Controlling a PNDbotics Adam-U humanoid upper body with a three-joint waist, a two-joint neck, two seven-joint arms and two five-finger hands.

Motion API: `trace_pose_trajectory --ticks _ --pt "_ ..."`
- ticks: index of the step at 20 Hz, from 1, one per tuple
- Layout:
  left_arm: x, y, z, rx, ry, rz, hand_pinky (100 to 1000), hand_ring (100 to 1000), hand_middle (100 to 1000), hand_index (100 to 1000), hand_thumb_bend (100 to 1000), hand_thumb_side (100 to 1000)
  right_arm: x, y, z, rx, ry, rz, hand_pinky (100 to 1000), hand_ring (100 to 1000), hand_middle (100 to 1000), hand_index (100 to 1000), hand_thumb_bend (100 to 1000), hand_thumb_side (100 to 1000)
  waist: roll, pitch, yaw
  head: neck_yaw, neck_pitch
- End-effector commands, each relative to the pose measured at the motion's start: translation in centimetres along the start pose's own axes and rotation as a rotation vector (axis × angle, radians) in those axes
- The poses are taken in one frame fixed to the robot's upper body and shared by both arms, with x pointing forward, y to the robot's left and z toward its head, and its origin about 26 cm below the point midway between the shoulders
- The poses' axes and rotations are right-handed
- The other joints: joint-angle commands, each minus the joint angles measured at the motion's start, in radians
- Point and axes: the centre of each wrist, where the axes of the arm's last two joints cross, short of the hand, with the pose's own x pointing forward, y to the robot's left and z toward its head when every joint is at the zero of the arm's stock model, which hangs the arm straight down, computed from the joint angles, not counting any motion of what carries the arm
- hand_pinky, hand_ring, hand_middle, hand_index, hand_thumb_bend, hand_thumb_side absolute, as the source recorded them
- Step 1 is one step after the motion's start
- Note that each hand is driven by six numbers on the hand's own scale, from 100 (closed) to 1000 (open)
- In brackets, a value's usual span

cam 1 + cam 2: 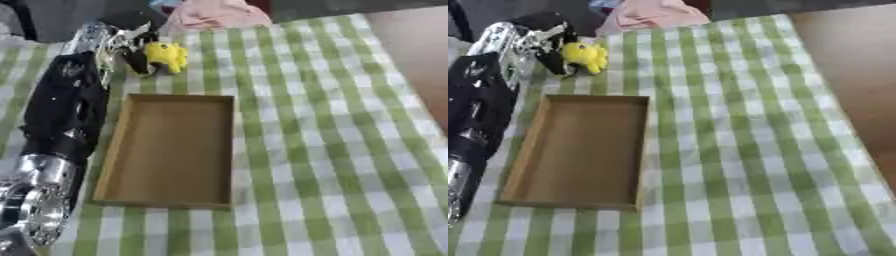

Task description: Pick up objects on the table and place them in the box.

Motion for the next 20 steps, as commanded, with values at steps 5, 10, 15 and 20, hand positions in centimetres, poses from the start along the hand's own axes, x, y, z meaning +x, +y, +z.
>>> trace_pose_trajectory --ticks 5,10,15,20 --pt "-0.85 1.90 0.35 0.035 -0.018 -0.001 100 486 512 541 299 100 0.53 -0.52 -0.32 -0.003 -0.013 0.016 704 671 540 855 100 618 -0.011 -0.061 0.009 -0.002 0.019" --pt "-0.86 1.92 0.31 0.035 -0.068 0.006 100 490 517 547 266 100 0.50 -0.46 -0.18 -0.004 -0.006 0.012 705 672 542 855 100 618 -0.014 -0.094 0.017 -0.010 0.037" --pt "-1.04 1.91 0.39 0.058 -0.145 0.006 100 486 515 543 225 100 0.43 -0.51 0.00 -0.004 0.002 0.013 705 672 544 854 100 618 -0.017 -0.119 0.030 -0.027 0.063" --pt "-1.64 1.44 0.90 0.125 -0.312 0.036 100 478 510 537 165 100 0.45 -0.74 0.12 -0.007 0.006 0.024 705 673 545 854 100 617 -0.020 -0.139 0.047 -0.047 0.092"
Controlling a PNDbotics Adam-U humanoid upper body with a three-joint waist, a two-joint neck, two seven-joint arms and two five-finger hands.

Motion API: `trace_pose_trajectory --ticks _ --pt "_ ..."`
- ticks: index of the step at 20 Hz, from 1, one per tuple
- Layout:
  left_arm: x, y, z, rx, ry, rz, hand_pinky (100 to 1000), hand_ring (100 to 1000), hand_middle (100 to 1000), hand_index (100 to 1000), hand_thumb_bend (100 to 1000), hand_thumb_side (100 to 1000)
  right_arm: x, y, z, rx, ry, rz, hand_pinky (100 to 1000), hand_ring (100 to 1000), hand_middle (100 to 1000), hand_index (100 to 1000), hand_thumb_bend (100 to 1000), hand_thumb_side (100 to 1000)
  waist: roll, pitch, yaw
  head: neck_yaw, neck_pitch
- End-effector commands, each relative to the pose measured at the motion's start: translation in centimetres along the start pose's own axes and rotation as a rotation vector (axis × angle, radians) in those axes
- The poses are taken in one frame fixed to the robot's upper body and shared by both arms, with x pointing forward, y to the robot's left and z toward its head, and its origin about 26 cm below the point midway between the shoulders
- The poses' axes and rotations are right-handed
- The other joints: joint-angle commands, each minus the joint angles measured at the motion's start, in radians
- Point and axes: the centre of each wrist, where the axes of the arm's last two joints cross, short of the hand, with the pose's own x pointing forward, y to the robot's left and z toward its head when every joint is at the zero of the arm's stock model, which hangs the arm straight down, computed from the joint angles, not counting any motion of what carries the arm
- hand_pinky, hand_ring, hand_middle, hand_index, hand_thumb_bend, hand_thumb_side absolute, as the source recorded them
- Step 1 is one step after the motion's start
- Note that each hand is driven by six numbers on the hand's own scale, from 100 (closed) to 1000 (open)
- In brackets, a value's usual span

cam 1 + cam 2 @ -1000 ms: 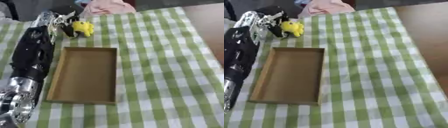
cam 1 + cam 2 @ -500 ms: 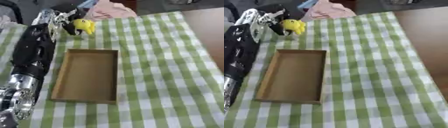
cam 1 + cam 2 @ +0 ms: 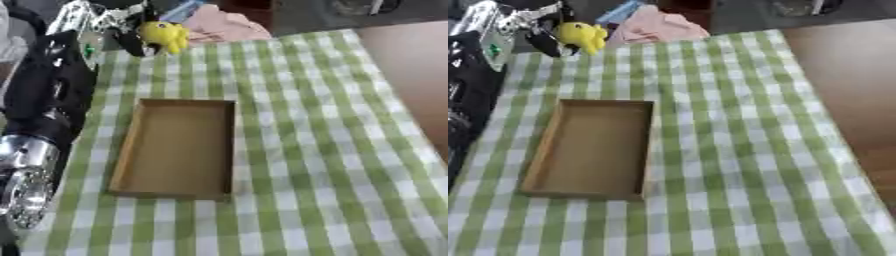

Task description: Pick up objects on the table and place them in the box.

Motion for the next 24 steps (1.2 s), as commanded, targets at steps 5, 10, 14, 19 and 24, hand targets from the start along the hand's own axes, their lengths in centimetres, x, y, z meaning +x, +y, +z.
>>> trace_pose_trajectory --ticks 5,10,14,19,24 --pt "-1.3 1.0 2.0 0.079 -0.216 -0.042 100 482 508 541 184 100 0.7 -1.0 -0.5 -0.007 -0.026 0.037 705 674 546 853 100 616 -0.017 -0.031 0.017 -0.026 0.028" --pt "-0.9 -0.1 2.8 0.100 -0.353 -0.064 100 484 509 543 175 100 0.7 -1.1 -0.4 -0.011 -0.023 0.045 705 674 546 853 100 615 -0.022 -0.033 0.029 -0.033 0.032" --pt "0.2 -1.4 3.2 0.112 -0.461 -0.084 100 487 512 549 188 100 0.6 -1.2 -0.3 -0.017 -0.020 0.049 705 674 546 853 100 615 -0.025 -0.034 0.034 -0.040 0.033" --pt "2.4 -3.3 3.6 0.126 -0.543 -0.110 100 489 520 558 202 100 0.6 -1.2 -0.1 -0.024 -0.013 0.052 704 675 545 853 100 616 -0.029 -0.033 0.039 -0.046 0.035" --pt "3.3 -5.5 3.9 0.117 -0.533 -0.102 100 490 522 558 187 100 0.5 -1.2 0.1 -0.028 -0.006 0.051 703 674 544 853 100 617 -0.032 -0.029 0.043 -0.046 0.035"
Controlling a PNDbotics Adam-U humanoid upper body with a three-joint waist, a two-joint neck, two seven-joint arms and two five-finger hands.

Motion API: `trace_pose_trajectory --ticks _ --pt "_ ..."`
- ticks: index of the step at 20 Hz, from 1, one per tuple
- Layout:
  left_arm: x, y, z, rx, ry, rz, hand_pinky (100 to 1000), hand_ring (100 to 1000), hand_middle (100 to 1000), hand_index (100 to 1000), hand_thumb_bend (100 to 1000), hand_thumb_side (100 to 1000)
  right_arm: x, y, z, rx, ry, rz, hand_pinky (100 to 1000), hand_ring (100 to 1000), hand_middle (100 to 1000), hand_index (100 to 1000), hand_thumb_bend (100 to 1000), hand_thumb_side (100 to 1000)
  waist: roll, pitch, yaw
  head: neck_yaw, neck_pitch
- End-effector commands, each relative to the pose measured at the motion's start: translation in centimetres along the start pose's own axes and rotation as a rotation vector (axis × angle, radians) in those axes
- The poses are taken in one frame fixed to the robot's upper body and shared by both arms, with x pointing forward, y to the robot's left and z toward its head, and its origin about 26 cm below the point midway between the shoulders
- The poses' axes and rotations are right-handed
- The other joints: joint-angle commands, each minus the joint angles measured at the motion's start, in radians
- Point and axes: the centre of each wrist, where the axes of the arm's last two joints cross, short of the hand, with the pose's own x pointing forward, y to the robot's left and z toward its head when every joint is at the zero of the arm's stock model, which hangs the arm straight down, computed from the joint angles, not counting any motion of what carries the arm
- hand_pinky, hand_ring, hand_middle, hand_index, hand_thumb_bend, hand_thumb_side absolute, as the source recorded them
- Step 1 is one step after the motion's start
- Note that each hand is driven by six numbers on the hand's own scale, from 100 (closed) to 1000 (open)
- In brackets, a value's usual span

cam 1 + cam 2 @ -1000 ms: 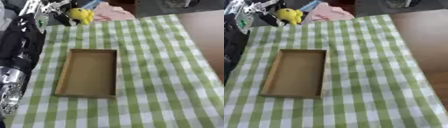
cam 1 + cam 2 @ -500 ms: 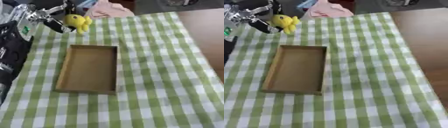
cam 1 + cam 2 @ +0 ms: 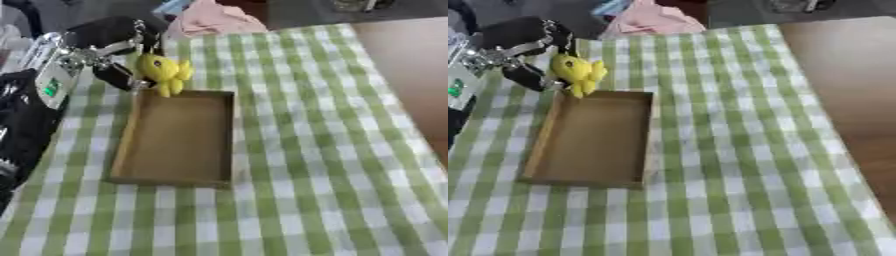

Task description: Pick up objects on the table and place them in the box.

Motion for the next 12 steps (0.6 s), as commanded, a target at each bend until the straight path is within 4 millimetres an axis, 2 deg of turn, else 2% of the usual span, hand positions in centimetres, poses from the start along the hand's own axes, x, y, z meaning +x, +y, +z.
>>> trace_pose_trajectory --ticks 1,6,12 --pt "0.3 0.6 0.0 0.011 0.005 -0.033 100 492 524 560 189 100 0.7 -0.9 -0.7 0.000 -0.029 0.031 703 674 544 853 100 617 -0.007 -0.020 0.002 -0.004 0.007" --pt "1.0 -1.5 -0.1 -0.029 0.015 -0.017 100 492 524 559 173 100 0.7 -0.7 -0.4 -0.004 -0.019 0.028 702 674 542 853 100 618 -0.008 -0.016 0.003 -0.004 0.009" --pt "2.8 -2.2 -1.3 -0.031 -0.032 -0.004 100 497 528 571 188 100 0.6 -0.7 -0.2 -0.008 -0.007 0.026 701 673 541 853 100 620 -0.007 -0.014 0.005 -0.004 0.011"
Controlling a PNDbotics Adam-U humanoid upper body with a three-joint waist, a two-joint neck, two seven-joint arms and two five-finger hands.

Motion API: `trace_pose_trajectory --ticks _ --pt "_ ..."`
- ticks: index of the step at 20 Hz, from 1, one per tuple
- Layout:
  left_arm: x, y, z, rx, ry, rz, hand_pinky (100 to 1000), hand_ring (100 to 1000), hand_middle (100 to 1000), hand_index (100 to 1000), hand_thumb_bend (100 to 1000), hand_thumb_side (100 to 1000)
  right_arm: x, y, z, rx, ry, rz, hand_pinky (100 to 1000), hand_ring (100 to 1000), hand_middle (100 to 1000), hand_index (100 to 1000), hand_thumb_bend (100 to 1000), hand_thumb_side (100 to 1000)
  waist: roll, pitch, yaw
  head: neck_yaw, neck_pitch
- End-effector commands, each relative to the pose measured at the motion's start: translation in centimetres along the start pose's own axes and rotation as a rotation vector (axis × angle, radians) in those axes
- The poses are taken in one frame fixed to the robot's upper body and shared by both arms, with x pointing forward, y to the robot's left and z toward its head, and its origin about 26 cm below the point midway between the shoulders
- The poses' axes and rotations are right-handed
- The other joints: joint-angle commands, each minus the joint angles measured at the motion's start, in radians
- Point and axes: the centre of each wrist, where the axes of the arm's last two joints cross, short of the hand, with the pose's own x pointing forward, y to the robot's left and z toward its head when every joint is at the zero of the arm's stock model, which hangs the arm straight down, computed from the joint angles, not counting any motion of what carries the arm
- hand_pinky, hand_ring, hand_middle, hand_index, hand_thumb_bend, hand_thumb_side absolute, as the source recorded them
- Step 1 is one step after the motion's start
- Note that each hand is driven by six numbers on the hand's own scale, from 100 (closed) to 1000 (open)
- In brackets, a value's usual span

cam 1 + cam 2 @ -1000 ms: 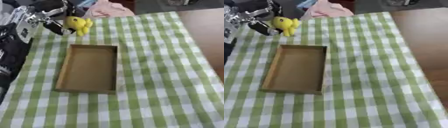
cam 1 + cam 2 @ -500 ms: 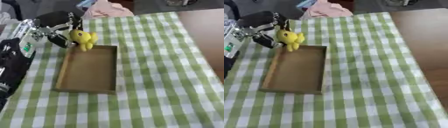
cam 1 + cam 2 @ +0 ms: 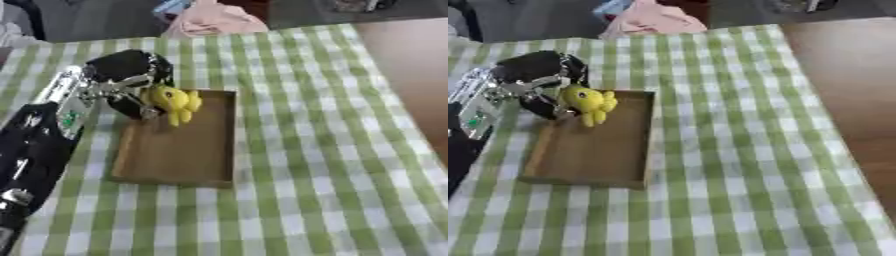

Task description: Pick up objects on the table and place them in the box.

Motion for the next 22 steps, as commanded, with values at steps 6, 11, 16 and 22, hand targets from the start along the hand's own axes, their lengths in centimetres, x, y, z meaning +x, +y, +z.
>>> trace_pose_trajectory --ticks 6,11,16,22 --pt "1.4 -0.2 -0.4 -0.069 -0.022 -0.017 215 563 596 669 307 100 0.7 -0.6 -0.4 -0.004 -0.017 0.021 700 673 539 853 100 621 -0.001 -0.015 0.002 -0.008 0.014" --pt "1.5 0.3 -0.1 -0.130 -0.030 -0.085 486 761 798 870 531 326 0.6 -0.6 -0.3 -0.004 -0.013 0.020 700 673 539 853 100 622 -0.001 -0.016 0.004 -0.008 0.012" --pt "1.3 0.5 0.2 -0.146 -0.035 -0.112 494 773 815 886 548 379 0.6 -0.6 -0.3 -0.004 -0.012 0.020 699 673 539 853 100 622 -0.002 -0.019 0.006 -0.008 0.010" --pt "1.1 2.4 0.9 -0.008 -0.018 -0.081 412 740 785 859 415 376 0.6 -0.6 -0.2 -0.007 -0.011 0.022 700 674 540 853 100 621 -0.003 -0.027 0.009 -0.007 0.007"
